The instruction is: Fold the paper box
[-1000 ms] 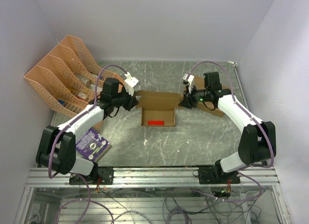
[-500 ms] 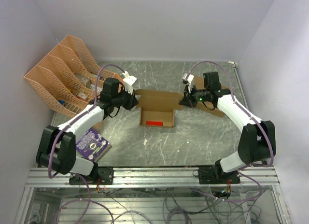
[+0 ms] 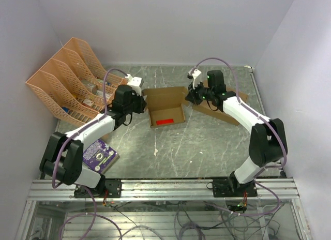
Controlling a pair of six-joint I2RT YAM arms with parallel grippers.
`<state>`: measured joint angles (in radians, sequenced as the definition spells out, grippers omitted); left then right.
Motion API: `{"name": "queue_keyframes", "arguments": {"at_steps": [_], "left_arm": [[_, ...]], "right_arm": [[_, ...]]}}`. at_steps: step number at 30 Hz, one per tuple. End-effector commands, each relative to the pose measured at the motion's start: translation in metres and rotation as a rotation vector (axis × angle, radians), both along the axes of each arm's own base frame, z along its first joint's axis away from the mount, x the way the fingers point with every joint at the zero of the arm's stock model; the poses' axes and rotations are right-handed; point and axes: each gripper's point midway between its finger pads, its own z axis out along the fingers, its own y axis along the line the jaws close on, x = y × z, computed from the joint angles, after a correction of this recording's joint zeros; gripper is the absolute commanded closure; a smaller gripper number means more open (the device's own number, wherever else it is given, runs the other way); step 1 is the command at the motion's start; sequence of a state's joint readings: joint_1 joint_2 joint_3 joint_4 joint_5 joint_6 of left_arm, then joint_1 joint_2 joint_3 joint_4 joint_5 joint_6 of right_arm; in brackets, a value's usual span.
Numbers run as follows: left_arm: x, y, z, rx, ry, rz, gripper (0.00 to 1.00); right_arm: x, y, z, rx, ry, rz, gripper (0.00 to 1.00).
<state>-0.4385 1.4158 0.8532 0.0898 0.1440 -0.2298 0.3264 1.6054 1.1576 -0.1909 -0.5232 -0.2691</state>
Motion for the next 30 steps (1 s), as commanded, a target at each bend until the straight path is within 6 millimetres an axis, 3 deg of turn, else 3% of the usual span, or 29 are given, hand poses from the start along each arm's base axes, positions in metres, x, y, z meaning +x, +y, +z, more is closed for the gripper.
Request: {"name": "queue_keyframes", "arguments": {"at_steps": [1, 9, 23, 30], "left_arm": [[0.036, -0.001, 0.019, -0.033, -0.099, 0.14, 0.93], [0.057, -0.006, 0.011, -0.026, -0.089, 0.24, 0.93], [0.045, -0.013, 0.009, -0.031, -0.116, 0.373, 0.93], [0.043, -0.021, 0.006, -0.02, -0.131, 0.4, 0.93]], "right_arm": [[0.038, 0.014, 0.006, 0.055, -0.041, -0.099, 1.0], [0.055, 0.019, -0.002, 0.077, -0.062, -0.28, 1.0], [0.043, 0.02, -0.014, 0.085, -0.061, -0.476, 1.0], [0.031, 0.037, -0.013, 0.104, -0.089, -0.483, 1.0]]}}
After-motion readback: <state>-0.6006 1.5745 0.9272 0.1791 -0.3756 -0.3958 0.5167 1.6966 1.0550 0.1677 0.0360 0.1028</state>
